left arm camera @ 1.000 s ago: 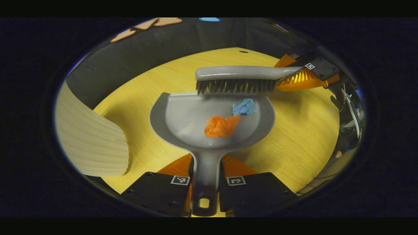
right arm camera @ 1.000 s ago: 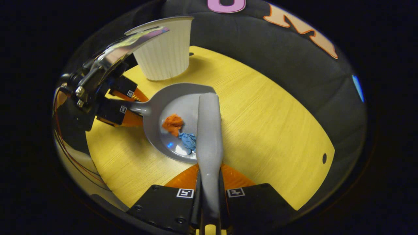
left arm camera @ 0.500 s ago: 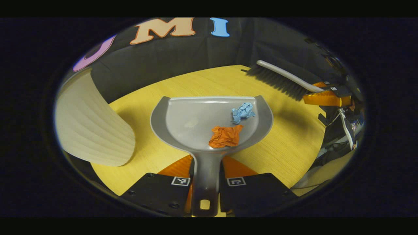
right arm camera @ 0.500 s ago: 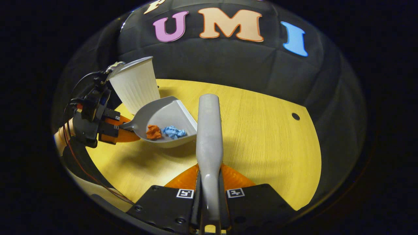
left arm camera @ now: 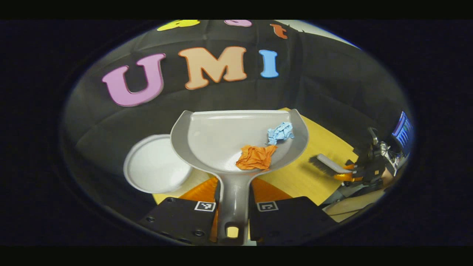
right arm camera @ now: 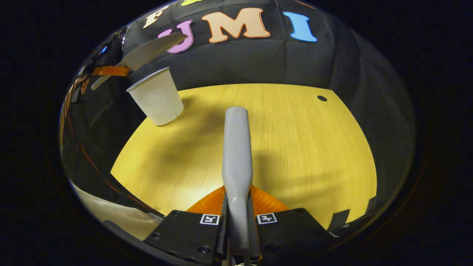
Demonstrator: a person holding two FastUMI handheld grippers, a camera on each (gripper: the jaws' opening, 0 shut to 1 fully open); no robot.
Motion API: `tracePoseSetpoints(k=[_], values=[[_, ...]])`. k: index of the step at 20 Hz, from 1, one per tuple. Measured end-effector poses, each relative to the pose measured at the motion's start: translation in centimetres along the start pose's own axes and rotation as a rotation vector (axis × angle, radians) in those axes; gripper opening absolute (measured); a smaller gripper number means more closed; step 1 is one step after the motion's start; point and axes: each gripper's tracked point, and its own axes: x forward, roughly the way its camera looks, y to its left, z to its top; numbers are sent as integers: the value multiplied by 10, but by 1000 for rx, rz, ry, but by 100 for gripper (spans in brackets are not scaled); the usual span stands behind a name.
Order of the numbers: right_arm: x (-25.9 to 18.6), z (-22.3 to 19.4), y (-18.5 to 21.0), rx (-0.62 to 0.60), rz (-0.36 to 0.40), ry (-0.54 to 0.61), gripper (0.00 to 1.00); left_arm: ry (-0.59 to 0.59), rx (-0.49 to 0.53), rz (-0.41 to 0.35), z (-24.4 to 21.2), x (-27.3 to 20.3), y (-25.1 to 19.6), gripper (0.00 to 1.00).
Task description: Pick up the small broom and dustpan from the desktop, sweep the trash into the dustpan with the broom, and then empty the trash into the garbage bin.
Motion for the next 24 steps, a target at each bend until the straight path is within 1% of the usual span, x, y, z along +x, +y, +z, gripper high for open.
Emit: tracePoseSetpoints(k=[2,4,7,9,12,15,18,21,24], values=[[-5,-1,-3,30,22,-1,22,25,-4,101,-25,20,1,26],[-7,1,-7,42,24,2,21,69,-31,168,-54,43,-4,26],[-11,6,-8,58,31,15,22,227,-24,275,-117,87,3,25],[-15,7,-9,70,22,12,22,331,16,337,-137,108,7,26],[-15,8,-2,61,-3,31,21,433,115,409,-119,106,0,27],[-13,11,2,61,5,43,21,502,252,456,-112,107,-10,26],[-18,14,-7,66,24,51,21,570,394,500,-114,113,-16,26],[-19,15,-1,32,6,69,21,598,462,489,-112,112,-15,26],[-21,24,0,29,4,83,21,627,514,490,-105,109,-14,26]])
